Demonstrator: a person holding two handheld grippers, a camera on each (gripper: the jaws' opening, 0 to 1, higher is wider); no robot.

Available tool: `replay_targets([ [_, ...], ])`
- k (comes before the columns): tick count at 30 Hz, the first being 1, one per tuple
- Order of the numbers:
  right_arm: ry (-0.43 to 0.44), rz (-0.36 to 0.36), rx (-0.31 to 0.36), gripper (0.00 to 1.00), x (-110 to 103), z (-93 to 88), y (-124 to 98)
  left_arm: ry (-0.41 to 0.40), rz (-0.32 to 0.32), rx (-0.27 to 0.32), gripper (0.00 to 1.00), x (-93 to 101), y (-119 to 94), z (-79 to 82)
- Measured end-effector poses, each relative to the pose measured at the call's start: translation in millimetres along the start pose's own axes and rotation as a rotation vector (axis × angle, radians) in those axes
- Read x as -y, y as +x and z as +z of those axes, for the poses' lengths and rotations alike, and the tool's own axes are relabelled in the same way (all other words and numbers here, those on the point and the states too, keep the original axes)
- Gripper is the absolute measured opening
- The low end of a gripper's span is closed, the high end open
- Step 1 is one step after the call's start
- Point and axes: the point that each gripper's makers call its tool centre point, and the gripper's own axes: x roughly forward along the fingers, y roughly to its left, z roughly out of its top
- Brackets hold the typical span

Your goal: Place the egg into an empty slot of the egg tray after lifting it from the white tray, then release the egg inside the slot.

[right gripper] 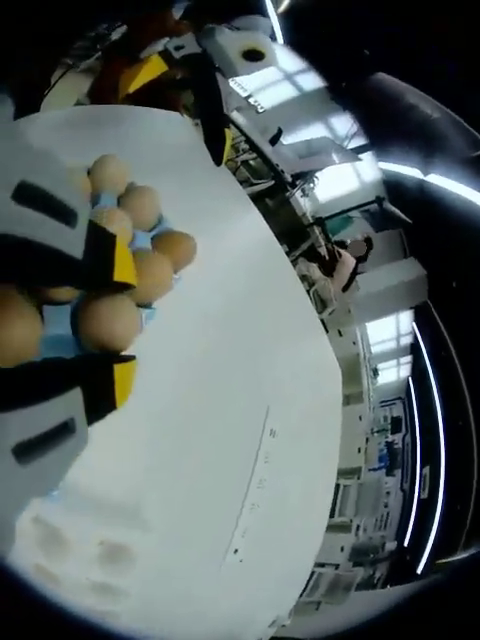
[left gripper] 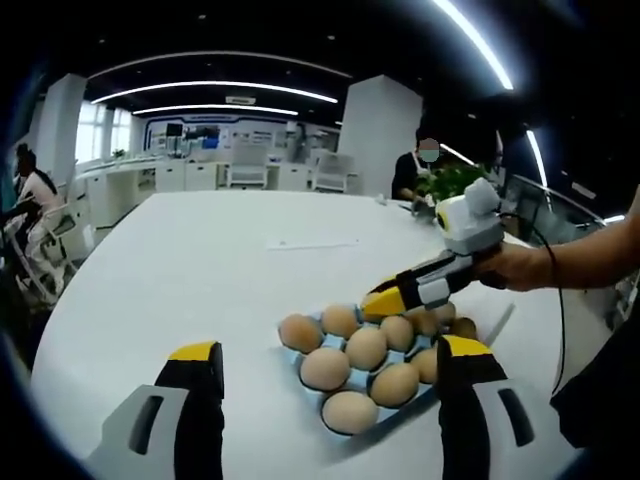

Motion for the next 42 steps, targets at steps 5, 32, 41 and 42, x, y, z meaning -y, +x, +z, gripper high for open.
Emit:
replay_targets([
  [5,0.012,0.001,0.007,0.25,0,0.0,-1,0.001,0.000,0.002,0.88,0.2,-1,0.9],
  [32,0.169,-0.056,0.105,0.23,30,-7.5,-54,0.015,-0.014,0.010,0.88,7.2,2,8.1],
  [41,0.232,-0.213,0.176,0.23,81,-18.9,-94,0.010,-0.010,0.004,0.88,6.7,3,7.7],
  [42,0.245,-0.235,0.184,0.23,88,-20.6,-100,0.010,-0.010,0.004,0.88,6.7,3,8.3],
])
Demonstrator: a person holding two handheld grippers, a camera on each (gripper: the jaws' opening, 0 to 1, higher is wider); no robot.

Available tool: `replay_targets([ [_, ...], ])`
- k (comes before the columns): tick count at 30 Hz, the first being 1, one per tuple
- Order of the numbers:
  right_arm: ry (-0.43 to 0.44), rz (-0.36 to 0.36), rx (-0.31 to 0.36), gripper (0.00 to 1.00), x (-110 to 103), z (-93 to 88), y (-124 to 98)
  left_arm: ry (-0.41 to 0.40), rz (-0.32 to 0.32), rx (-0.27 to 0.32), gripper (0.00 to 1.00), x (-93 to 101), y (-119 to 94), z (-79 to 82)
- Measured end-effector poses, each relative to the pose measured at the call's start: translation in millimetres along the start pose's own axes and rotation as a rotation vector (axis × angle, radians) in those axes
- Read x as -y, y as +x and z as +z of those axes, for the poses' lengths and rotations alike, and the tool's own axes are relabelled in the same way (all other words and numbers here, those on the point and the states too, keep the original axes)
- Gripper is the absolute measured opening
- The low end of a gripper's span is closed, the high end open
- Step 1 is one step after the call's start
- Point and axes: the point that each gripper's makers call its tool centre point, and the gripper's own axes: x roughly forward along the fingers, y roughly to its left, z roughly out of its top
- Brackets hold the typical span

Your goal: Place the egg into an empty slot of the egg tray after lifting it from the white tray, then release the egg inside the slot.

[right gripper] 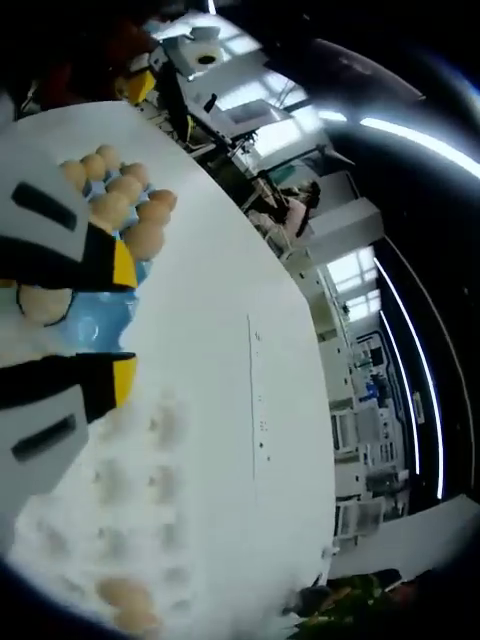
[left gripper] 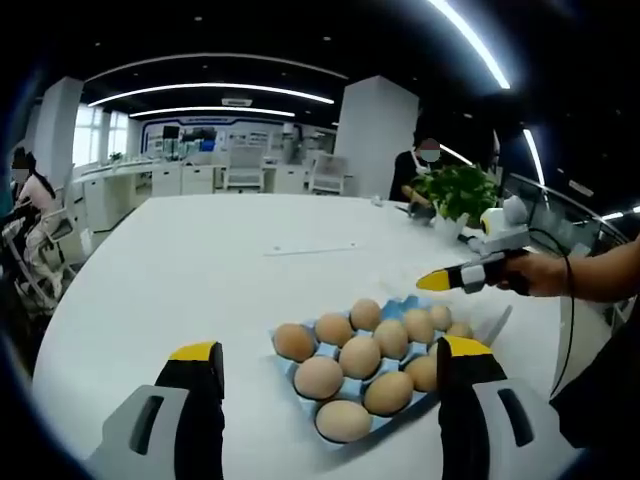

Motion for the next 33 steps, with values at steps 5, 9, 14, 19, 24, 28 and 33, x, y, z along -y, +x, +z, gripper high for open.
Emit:
replay_targets([
  [5,0.013,-0.227,0.100,0.23,77,14.1,-41,0.003,0.002,-0.003,0.88,0.4,1,0.4],
  [9,0.035,-0.346,0.140,0.23,121,18.5,-69,0.001,0.005,-0.004,0.88,0.7,2,0.4],
  [14,-0.006,-0.445,0.136,0.24,160,17.6,-88,0.008,-0.001,-0.004,0.88,4.2,4,2.1],
  [19,-0.028,-0.481,0.103,0.25,178,10.6,-84,0.002,0.005,-0.008,0.88,4.2,3,1.6],
  [24,-0.027,-0.486,0.066,0.28,187,0.0,-75,0.009,0.013,-0.012,0.88,1.7,-1,0.8],
  [28,-0.089,-0.482,0.056,0.28,185,0.2,-72,0.004,0.022,-0.014,0.88,-1.4,-2,-0.4],
  [33,-0.068,-0.476,0.061,0.26,186,0.8,-74,0.006,0.023,-0.012,0.88,-2.3,-2,-0.8],
])
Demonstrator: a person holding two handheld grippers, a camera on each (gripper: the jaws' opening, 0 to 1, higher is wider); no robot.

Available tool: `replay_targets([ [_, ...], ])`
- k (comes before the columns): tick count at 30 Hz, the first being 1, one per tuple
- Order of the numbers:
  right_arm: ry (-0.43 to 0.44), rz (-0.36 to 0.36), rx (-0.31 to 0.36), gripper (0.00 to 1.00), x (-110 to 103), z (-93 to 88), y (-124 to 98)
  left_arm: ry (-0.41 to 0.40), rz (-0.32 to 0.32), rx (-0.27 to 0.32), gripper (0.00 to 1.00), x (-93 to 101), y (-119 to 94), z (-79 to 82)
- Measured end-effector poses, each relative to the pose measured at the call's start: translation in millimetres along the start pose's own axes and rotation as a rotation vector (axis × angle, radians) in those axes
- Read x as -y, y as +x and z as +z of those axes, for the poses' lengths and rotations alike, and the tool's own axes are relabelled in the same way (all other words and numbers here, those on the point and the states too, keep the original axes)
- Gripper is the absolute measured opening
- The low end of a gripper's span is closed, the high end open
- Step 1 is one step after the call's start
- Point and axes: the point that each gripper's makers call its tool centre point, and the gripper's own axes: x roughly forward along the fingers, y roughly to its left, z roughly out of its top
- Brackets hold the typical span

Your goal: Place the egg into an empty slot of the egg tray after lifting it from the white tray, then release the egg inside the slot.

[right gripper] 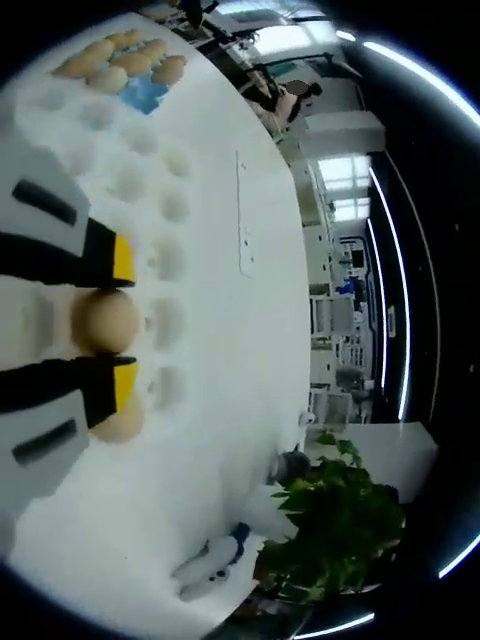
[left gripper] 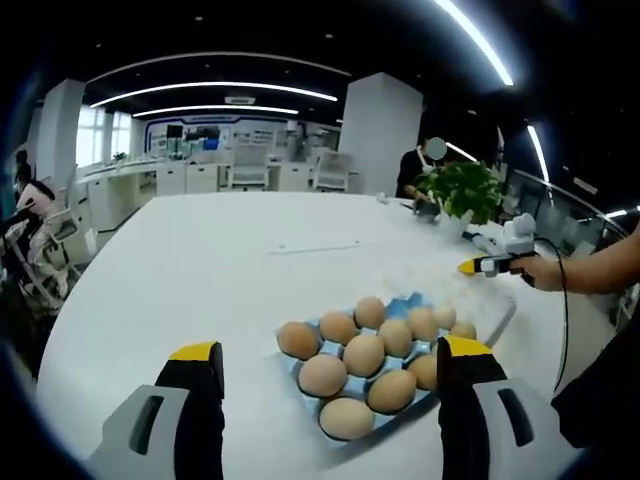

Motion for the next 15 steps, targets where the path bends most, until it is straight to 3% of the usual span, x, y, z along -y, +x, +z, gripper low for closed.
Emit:
replay_targets([
  [3,-0.002,-0.003,-0.011,0.26,-1,1.6,-2,0.001,-0.002,0.001,0.88,0.2,0,0.4],
  [9,0.024,0.015,0.048,0.26,-9,20.7,-14,-0.003,-0.003,0.001,0.88,-0.9,0,-0.2],
  [15,0.059,0.113,0.091,0.26,-45,38.4,-23,-0.002,-0.014,0.002,0.87,2.1,1,0.4],
])
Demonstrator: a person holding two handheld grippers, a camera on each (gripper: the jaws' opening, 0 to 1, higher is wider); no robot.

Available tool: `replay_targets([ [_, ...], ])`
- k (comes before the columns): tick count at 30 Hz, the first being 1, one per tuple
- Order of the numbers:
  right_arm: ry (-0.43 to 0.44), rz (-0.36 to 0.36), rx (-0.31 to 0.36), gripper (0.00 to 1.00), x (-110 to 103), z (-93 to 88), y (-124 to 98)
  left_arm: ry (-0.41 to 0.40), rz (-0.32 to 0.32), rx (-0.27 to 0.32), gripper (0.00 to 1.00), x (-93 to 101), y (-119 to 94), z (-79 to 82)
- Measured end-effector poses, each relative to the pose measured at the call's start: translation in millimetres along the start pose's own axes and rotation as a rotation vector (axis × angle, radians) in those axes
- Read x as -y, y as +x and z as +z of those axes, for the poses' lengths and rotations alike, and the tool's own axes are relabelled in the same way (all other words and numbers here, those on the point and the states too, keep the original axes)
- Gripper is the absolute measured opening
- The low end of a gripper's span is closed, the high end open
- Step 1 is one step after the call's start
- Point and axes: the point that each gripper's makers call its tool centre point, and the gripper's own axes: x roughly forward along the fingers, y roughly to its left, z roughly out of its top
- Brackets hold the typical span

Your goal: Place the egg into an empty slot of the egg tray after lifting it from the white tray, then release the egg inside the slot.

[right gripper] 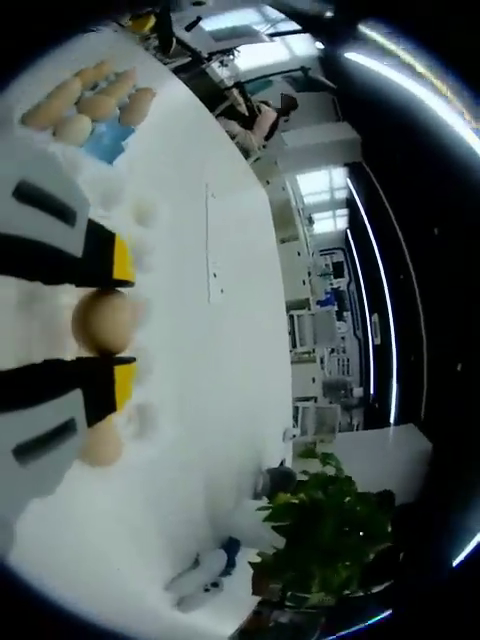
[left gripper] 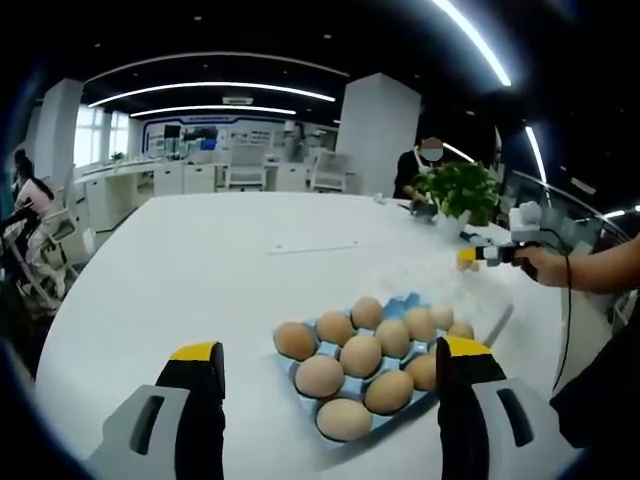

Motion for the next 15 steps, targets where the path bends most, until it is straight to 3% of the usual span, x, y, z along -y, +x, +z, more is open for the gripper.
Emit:
replay_targets([
  [7,0.006,0.110,0.004,0.26,-51,4.3,4,0.000,-0.001,0.002,0.87,-0.7,-1,0.9],
  [15,-0.028,0.237,-0.027,0.26,-108,-3.4,11,-0.003,0.000,0.007,0.87,-1.2,-2,1.5],
])
